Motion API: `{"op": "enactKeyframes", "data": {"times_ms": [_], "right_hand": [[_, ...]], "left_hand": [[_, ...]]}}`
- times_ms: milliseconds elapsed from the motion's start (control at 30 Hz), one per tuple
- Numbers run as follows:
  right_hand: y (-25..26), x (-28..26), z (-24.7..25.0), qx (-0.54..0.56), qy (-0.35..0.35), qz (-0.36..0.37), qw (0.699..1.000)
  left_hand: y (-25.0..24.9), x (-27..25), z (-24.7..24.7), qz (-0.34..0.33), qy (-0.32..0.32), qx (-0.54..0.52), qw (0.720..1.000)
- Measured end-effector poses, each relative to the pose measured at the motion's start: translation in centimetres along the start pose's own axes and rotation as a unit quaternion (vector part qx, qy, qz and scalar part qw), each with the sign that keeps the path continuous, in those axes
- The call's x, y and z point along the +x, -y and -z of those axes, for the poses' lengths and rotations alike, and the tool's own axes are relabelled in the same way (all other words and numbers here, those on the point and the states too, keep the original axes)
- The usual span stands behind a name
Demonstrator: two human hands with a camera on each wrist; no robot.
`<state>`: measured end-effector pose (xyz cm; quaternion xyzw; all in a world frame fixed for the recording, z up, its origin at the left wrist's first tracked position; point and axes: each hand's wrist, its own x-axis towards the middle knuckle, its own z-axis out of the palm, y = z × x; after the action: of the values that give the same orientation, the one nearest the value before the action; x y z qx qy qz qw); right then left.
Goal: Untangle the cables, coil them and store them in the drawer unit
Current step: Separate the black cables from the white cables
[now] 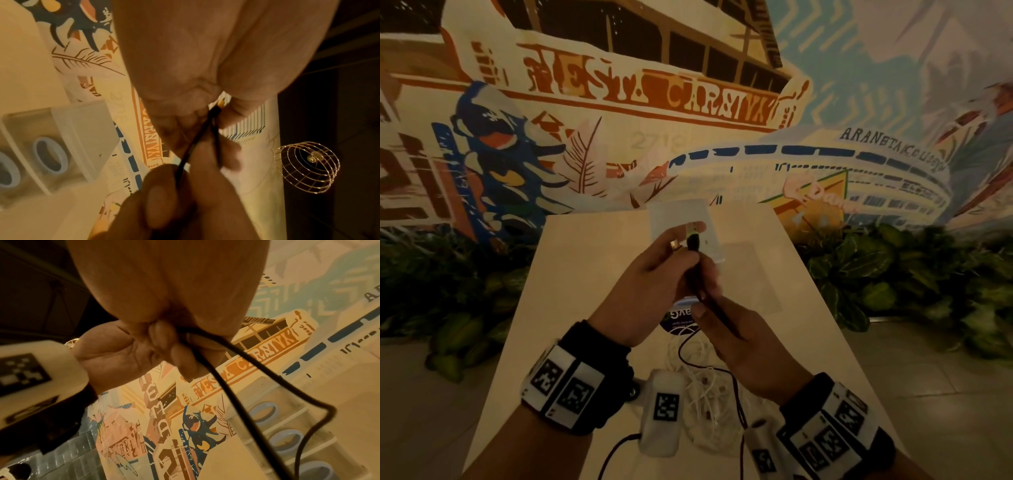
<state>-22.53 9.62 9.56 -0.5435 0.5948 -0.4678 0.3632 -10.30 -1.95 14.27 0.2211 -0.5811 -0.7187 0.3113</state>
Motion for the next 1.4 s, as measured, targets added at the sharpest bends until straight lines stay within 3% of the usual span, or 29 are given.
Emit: {"op": "enactKeyframes", "data": {"times_ms": [200,333,433,500,567,600,700,800,900,1000,1067,1167,1233,1400], "right_hand": [[-2.8,-1.0,0.6,-0.109,0.075,-0.024,0.991],[-4.3,-2.0,1.6,-0.173,0.095,-0.026,0.98],[-5.3,-2.4,3.5,-0.27,0.099,-0.041,0.957],[-5.3,-2.3,4.9,-0.241,0.104,-0.098,0.96],[-4.0,-2.0,6.3,-0.24,0.09,-0.094,0.962],[-3.2,-1.9,6.9,-0.249,0.076,-0.087,0.962],[-0.9,-1.6,8.0,-0.257,0.041,-0.056,0.964],[1.0,-1.3,8.1,-0.274,0.04,-0.04,0.96],[2.6,-1.3,7.9,-0.299,0.054,0.006,0.953],[3.7,-1.4,7.7,-0.311,0.079,0.052,0.946],[3.9,-1.4,7.6,-0.294,0.08,0.059,0.951],[2.8,-1.2,8.0,-0.221,0.06,0.01,0.973],[1.3,-1.0,8.5,-0.206,0.06,-0.03,0.976],[-5.3,-2.7,9.6,-0.185,0.111,-0.172,0.961]], "left_hand": [[-1.2,0.1,0.7,0.01,-0.033,-0.098,0.995],[-1.6,-0.2,0.8,-0.046,-0.062,-0.037,0.996],[-3.1,-0.5,1.5,-0.077,-0.082,-0.051,0.992],[-3.8,-0.6,1.9,-0.084,-0.077,-0.05,0.992],[-4.0,-1.0,2.0,-0.09,-0.086,0.031,0.992],[-3.8,-1.2,1.7,-0.104,-0.082,0.118,0.984],[-3.2,-2.0,-0.3,-0.164,-0.017,0.36,0.918],[-2.1,-2.0,-2.4,-0.199,0.048,0.385,0.9],[-1.1,-1.7,-3.5,-0.204,0.073,0.425,0.879],[0.1,-1.4,-3.3,-0.194,0.12,0.513,0.827],[0.7,-1.3,-2.8,-0.199,0.114,0.574,0.786],[0.8,-0.9,-2.3,-0.238,0.074,0.592,0.766],[-0.2,-0.5,-1.9,-0.247,0.031,0.579,0.776],[-3.6,0.1,0.7,-0.193,-0.114,0.478,0.85]]}}
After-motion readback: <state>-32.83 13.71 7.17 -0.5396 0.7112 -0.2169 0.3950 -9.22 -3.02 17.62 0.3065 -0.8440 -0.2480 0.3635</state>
